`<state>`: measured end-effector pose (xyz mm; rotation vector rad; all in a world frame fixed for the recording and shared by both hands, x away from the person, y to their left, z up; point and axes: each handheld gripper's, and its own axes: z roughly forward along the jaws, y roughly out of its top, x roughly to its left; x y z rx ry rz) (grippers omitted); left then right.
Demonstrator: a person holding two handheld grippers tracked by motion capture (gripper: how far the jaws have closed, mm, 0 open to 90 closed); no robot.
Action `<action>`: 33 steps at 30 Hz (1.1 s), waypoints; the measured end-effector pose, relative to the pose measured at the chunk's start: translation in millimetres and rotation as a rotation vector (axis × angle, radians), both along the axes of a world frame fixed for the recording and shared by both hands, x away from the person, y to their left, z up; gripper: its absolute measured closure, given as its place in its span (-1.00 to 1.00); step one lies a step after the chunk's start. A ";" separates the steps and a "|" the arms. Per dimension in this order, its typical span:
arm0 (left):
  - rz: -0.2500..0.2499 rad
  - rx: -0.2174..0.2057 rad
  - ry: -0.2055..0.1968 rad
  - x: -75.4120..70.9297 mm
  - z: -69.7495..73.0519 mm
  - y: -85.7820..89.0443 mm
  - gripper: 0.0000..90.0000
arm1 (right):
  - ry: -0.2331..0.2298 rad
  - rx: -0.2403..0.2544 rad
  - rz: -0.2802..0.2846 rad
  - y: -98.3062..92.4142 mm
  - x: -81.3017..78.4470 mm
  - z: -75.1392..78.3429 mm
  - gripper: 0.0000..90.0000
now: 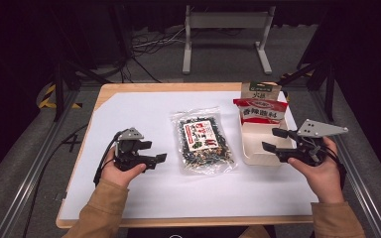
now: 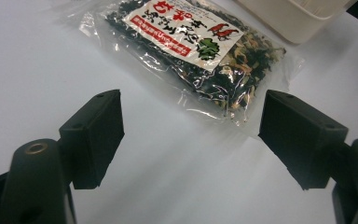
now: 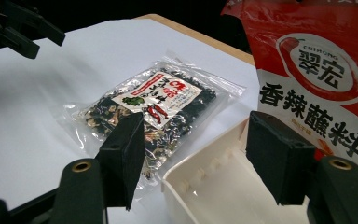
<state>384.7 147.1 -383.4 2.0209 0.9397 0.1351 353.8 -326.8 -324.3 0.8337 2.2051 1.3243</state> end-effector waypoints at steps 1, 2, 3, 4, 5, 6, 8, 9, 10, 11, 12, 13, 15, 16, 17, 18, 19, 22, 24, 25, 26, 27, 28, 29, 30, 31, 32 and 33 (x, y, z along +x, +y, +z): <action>-0.002 -0.003 -0.001 0.8 0.2 -2.5 -0.51 | 0.000 -0.001 0.002 0.5 -0.5 0.1 -0.16; -0.006 -0.005 0.001 1.2 0.3 -3.9 -0.51 | -0.004 -0.005 0.003 1.4 -1.2 0.4 -0.16; -0.008 -0.005 0.002 1.8 0.6 -6.1 -0.51 | -0.003 -0.005 0.003 1.9 -1.7 0.5 -0.17; -0.008 -0.005 0.002 1.8 0.6 -6.1 -0.51 | -0.003 -0.005 0.003 1.9 -1.7 0.5 -0.17; -0.009 -0.006 0.006 2.4 0.8 -7.7 -0.51 | -0.007 -0.007 0.004 2.3 -2.1 0.8 -0.17; -0.012 -0.006 0.003 3.7 0.8 -9.7 -0.51 | -0.012 -0.009 0.004 2.5 -2.2 0.9 -0.17; -0.017 -0.013 0.010 5.5 0.5 -13.7 -0.47 | -0.014 -0.012 0.004 3.2 -3.0 1.0 -0.17; -0.020 -0.013 0.011 6.8 0.5 -16.2 -0.47 | -0.011 -0.010 0.004 3.8 -3.6 1.1 -0.17; -0.024 -0.015 0.009 8.6 0.1 -18.9 -0.47 | -0.012 -0.011 0.004 4.5 -4.0 1.2 -0.17; -0.022 -0.020 0.019 8.9 -0.1 -21.1 -0.48 | -0.014 -0.014 0.006 5.3 -4.4 1.2 -0.17; -0.022 -0.017 0.019 10.6 -0.7 -24.3 -0.48 | -0.014 -0.014 0.007 5.9 -4.7 1.2 -0.17; -0.023 -0.014 0.024 11.9 -1.5 -26.8 -0.49 | -0.015 -0.017 0.009 6.7 -5.1 1.2 -0.18; -0.019 -0.012 0.044 14.3 -3.5 -31.7 -0.51 | -0.017 -0.020 0.008 8.0 -5.6 1.1 -0.19; -0.013 -0.008 0.050 15.2 -4.5 -34.4 -0.51 | -0.018 -0.023 0.005 8.5 -5.8 0.9 -0.20; -0.014 -0.003 0.052 16.0 -5.2 -36.1 -0.51 | -0.022 -0.027 0.002 8.7 -5.8 0.7 -0.22; -0.012 -0.002 0.057 16.8 -6.3 -38.4 -0.51 | -0.024 -0.028 -0.001 9.0 -6.0 0.6 -0.23; -0.015 -0.002 0.062 17.7 -7.6 -40.5 -0.51 | -0.025 -0.028 -0.002 9.4 -6.1 0.3 -0.24; -0.021 0.022 0.067 20.8 -12.2 -45.9 -0.51 | -0.027 -0.028 -0.001 11.2 -6.3 -0.3 -0.25; -0.016 0.022 0.071 21.3 -14.4 -47.7 -0.49 | -0.026 -0.029 0.000 12.0 -6.4 -0.6 -0.25; -0.008 0.017 0.074 21.9 -17.0 -49.5 -0.49 | -0.026 -0.031 0.001 12.8 -6.5 -1.0 -0.26; -0.010 0.023 0.076 22.7 -18.7 -50.3 -0.48 | -0.026 -0.033 0.002 13.7 -6.7 -1.2 -0.26; -0.010 0.026 0.078 23.5 -21.1 -51.8 -0.48 | -0.027 -0.033 0.004 14.4 -6.7 -1.4 -0.27; -0.009 0.034 0.085 24.1 -22.9 -53.4 -0.48 | -0.028 -0.035 0.004 15.3 -6.8 -1.7 -0.29; -0.013 0.040 0.094 25.0 -24.7 -54.7 -0.51 | -0.029 -0.037 0.004 15.9 -6.7 -2.0 -0.30; -0.014 0.042 0.107 25.4 -26.4 -56.2 -0.53 | -0.030 -0.039 0.004 16.5 -6.7 -2.2 -0.31; -0.017 0.048 0.110 26.0 -28.4 -57.5 -0.53 | -0.031 -0.039 0.004 17.1 -6.7 -2.4 -0.32; -0.015 0.044 0.118 26.0 -30.1 -58.8 -0.53 | -0.032 -0.041 0.005 17.6 -6.7 -2.6 -0.32; -0.016 0.048 0.119 26.4 -31.6 -59.8 -0.53 | -0.030 -0.040 0.006 18.1 -6.9 -2.8 -0.32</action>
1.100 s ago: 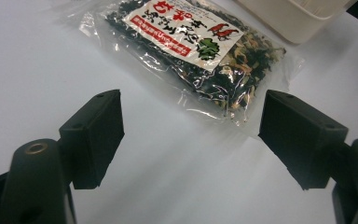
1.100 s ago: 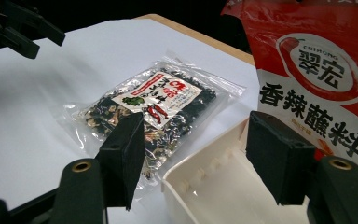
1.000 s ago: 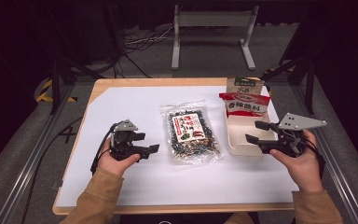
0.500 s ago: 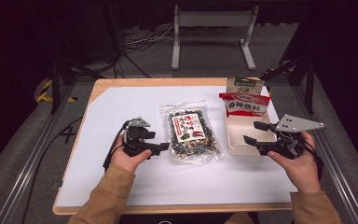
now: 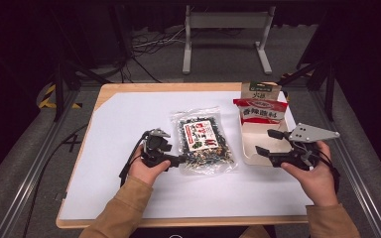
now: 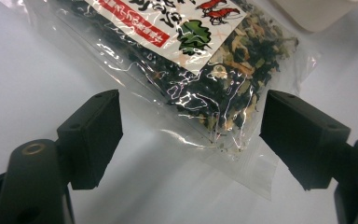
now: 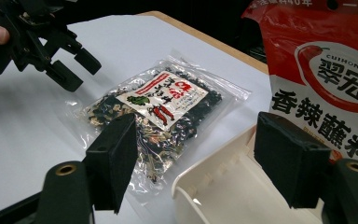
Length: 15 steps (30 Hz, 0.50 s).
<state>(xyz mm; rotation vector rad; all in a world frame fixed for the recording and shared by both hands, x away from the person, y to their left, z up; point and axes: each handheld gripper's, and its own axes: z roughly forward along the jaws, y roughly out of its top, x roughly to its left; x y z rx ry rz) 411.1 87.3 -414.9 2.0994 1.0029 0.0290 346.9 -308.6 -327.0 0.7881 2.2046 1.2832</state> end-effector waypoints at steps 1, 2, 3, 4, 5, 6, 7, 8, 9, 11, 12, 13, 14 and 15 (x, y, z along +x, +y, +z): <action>-0.002 0.005 0.002 0.8 -1.4 -0.9 -0.53 | 0.000 0.000 0.001 0.4 -0.1 -0.2 -0.32; 0.002 0.008 0.000 1.8 -3.3 -2.1 -0.53 | 0.000 -0.001 0.002 0.9 -0.1 -0.5 -0.33; 0.003 0.006 0.005 2.5 -4.3 -2.7 -0.54 | 0.001 -0.003 0.004 1.3 -0.1 -0.9 -0.33; 0.003 0.006 0.005 2.5 -4.3 -2.7 -0.54 | 0.001 -0.003 0.004 1.3 -0.1 -0.9 -0.33; 0.006 0.010 0.002 4.5 -6.3 -3.7 -0.54 | 0.001 -0.004 0.004 1.6 -0.2 -1.2 -0.33; 0.008 0.007 0.003 6.4 -7.8 -4.6 -0.55 | 0.004 -0.005 0.004 2.1 -0.4 -1.8 -0.33; 0.010 0.000 0.003 8.1 -9.7 -6.0 -0.57 | 0.005 -0.006 0.004 2.5 -0.8 -2.3 -0.33; 0.007 -0.002 0.010 9.7 -11.3 -7.5 -0.60 | 0.005 -0.008 0.005 3.0 -1.4 -2.7 -0.33; 0.006 -0.003 0.020 11.6 -13.0 -9.0 -0.65 | 0.006 -0.009 0.005 3.4 -2.2 -3.0 -0.33; 0.007 -0.003 0.030 14.3 -17.1 -12.1 -0.70 | 0.005 -0.015 0.004 3.8 -3.9 -3.6 -0.34; 0.006 0.011 0.031 15.6 -18.4 -13.4 -0.70 | 0.005 -0.015 0.004 3.7 -4.8 -3.9 -0.34; 0.002 0.022 0.031 17.0 -19.6 -14.1 -0.70 | 0.006 -0.016 0.002 3.4 -5.8 -4.1 -0.34; 0.009 0.021 0.034 18.0 -20.6 -15.0 -0.71 | 0.006 -0.017 0.000 2.8 -6.6 -4.4 -0.35; 0.015 0.014 0.034 19.2 -21.7 -15.7 -0.72 | 0.005 -0.017 -0.003 2.3 -7.5 -4.6 -0.35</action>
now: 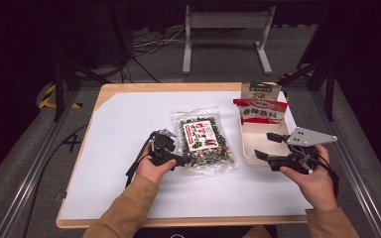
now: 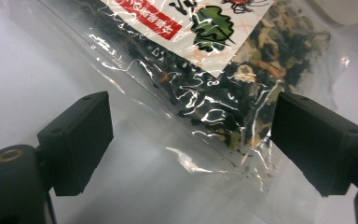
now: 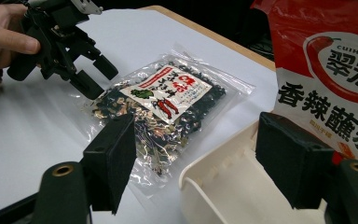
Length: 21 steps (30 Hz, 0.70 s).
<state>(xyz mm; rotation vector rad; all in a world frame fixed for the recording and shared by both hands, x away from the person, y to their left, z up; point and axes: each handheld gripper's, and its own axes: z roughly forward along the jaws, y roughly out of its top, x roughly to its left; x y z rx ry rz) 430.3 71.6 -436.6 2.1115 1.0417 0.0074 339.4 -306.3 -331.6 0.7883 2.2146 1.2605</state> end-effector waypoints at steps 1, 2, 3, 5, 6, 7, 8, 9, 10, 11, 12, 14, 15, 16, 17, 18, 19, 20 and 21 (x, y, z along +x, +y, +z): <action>0.006 -0.006 0.002 0.9 -0.6 -0.5 -0.72 | 0.000 0.000 -0.003 -0.4 -0.8 -0.3 -0.36; 0.005 -0.006 0.001 2.5 -0.9 -0.6 -0.72 | 0.000 -0.001 -0.005 -0.8 -1.5 -0.5 -0.36; 0.009 -0.012 0.001 3.8 -1.7 -1.4 -0.72 | 0.000 -0.001 -0.007 -1.1 -2.2 -0.7 -0.36; 0.008 -0.021 0.005 6.4 -3.5 -3.3 -0.73 | 0.001 -0.002 -0.010 -1.3 -3.6 -1.2 -0.36; 0.011 -0.012 0.007 8.0 -4.5 -5.0 -0.73 | 0.000 -0.004 -0.011 -1.2 -4.0 -1.3 -0.36; 0.011 -0.012 0.007 8.0 -4.5 -5.0 -0.73 | 0.000 -0.004 -0.011 -1.2 -4.0 -1.3 -0.36; 0.010 -0.004 0.005 9.3 -5.5 -6.2 -0.75 | 0.002 -0.006 -0.012 -1.0 -5.2 -2.0 -0.36; 0.015 -0.003 0.001 10.3 -7.1 -8.3 -0.76 | 0.002 -0.009 -0.013 -1.0 -5.6 -2.3 -0.36; 0.015 -0.003 0.001 10.3 -7.1 -8.3 -0.77 | 0.001 -0.011 -0.014 -1.0 -5.8 -2.6 -0.36; 0.011 0.004 -0.002 10.7 -6.9 -8.5 -0.77 | 0.001 -0.011 -0.014 -1.0 -5.8 -2.6 -0.36; 0.013 0.002 -0.002 10.8 -7.1 -8.9 -0.78 | 0.002 -0.009 -0.016 -0.9 -6.5 -3.0 -0.37; 0.009 0.002 -0.001 10.9 -7.2 -9.2 -0.78 | 0.002 -0.010 -0.018 -1.2 -7.2 -3.4 -0.37; 0.006 0.003 -0.007 10.7 -7.7 -9.7 -0.78 | 0.001 -0.011 -0.019 -1.4 -7.2 -3.6 -0.37; 0.005 0.006 -0.008 10.2 -7.7 -10.3 -0.80 | 0.002 -0.010 -0.020 -1.1 -7.2 -3.9 -0.37; 0.004 0.006 -0.011 10.2 -7.8 -10.8 -0.80 | 0.002 -0.010 -0.020 -1.1 -7.2 -3.9 -0.37; 0.006 0.006 -0.014 10.0 -8.0 -11.3 -0.80 | 0.003 -0.010 -0.019 -0.7 -7.2 -4.0 -0.37; 0.008 0.003 -0.009 10.0 -7.8 -11.3 -0.80 | 0.004 -0.010 -0.017 0.3 -7.3 -4.1 -0.37; 0.012 -0.001 -0.008 10.1 -7.9 -11.2 -0.80 | 0.003 -0.014 -0.015 0.8 -7.3 -4.2 -0.37; 0.014 -0.006 -0.008 10.9 -7.8 -10.4 -0.80 | 0.004 -0.014 -0.014 1.3 -7.4 -4.2 -0.37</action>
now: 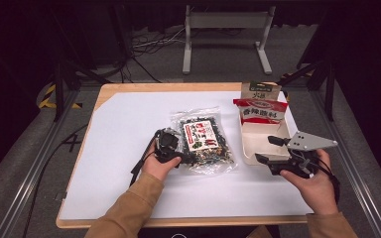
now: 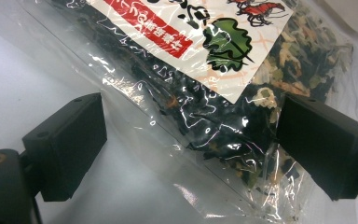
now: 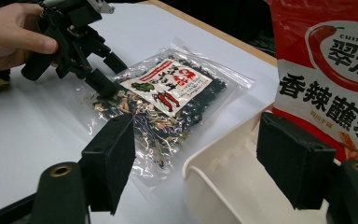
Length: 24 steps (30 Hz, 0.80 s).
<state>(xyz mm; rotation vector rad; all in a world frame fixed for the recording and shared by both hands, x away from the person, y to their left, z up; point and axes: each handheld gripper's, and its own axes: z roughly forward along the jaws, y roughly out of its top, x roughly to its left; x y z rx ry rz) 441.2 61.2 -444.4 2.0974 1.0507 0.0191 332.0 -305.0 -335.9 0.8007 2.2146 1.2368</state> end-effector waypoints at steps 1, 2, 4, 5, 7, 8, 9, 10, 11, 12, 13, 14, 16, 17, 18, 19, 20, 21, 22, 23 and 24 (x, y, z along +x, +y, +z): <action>0.011 -0.013 0.006 0.4 0.1 0.0 -0.79 | 0.000 0.000 0.002 0.5 -0.1 0.0 -0.37; 0.013 -0.011 0.004 0.4 0.1 -0.5 -0.78 | 0.001 0.000 0.002 1.1 -0.2 -0.1 -0.37; 0.012 0.005 -0.011 -0.6 -0.6 -3.4 -0.78 | -0.001 -0.003 0.002 1.1 0.0 -0.3 -0.37; 0.007 0.007 -0.018 -0.6 -0.9 -4.4 -0.80 | -0.001 -0.004 0.002 0.8 0.1 -0.4 -0.37; -0.004 0.014 -0.024 -1.4 -1.1 -6.0 -0.78 | 0.000 -0.004 0.000 -0.1 0.5 -0.8 -0.37; -0.010 0.018 -0.029 -1.4 -1.0 -6.1 -0.74 | 0.002 -0.001 -0.001 -0.3 0.6 -0.9 -0.37; -0.010 0.018 -0.029 -1.4 -1.0 -6.1 -0.71 | 0.002 -0.001 -0.001 -0.3 0.6 -0.9 -0.37; -0.010 0.020 -0.029 -1.6 -1.0 -6.4 -0.71 | 0.003 -0.001 -0.001 -0.5 0.6 -1.1 -0.37; -0.009 0.028 -0.035 -1.9 -0.9 -7.5 -0.70 | 0.003 -0.001 -0.001 -0.7 0.7 -1.3 -0.37; -0.003 0.033 -0.029 -2.3 -0.3 -8.8 -0.66 | 0.004 0.000 -0.001 -0.8 0.9 -1.5 -0.37; -0.008 0.042 -0.026 -2.2 0.9 -9.7 -0.62 | 0.005 0.000 -0.001 -0.8 1.1 -1.7 -0.37; -0.014 0.044 -0.005 -2.6 2.9 -10.9 -0.54 | 0.005 0.001 0.000 -0.6 1.3 -1.8 -0.37; -0.026 0.043 0.002 -2.8 4.0 -11.8 -0.34 | 0.005 0.000 0.000 0.2 1.2 -1.8 -0.37; -0.027 0.035 0.007 -3.4 3.9 -11.8 -0.26 | 0.003 -0.001 0.002 0.5 1.2 -1.6 -0.37; -0.029 0.028 0.008 -3.8 3.7 -11.6 -0.22 | 0.002 0.000 0.004 0.6 1.2 -1.4 -0.37; -0.029 0.028 0.008 -3.8 3.7 -11.6 -0.19 | 0.002 0.000 0.004 0.6 1.2 -1.3 -0.37; -0.029 0.024 0.012 -4.2 3.8 -11.7 -0.16 | 0.002 0.001 0.003 0.5 1.3 -1.4 -0.37; -0.031 0.023 0.011 -4.5 4.0 -11.9 -0.13 | 0.003 0.001 0.002 0.4 1.5 -1.6 -0.37; -0.032 0.023 0.009 -5.2 4.3 -12.3 -0.10 | 0.005 0.001 0.002 0.3 1.5 -1.7 -0.37; -0.032 0.025 0.005 -5.8 4.4 -12.5 -0.07 | 0.005 0.001 0.001 0.2 1.7 -1.8 -0.37; -0.032 0.025 0.005 -5.8 4.4 -12.5 -0.04 | 0.005 0.001 0.001 0.2 1.7 -1.8 -0.37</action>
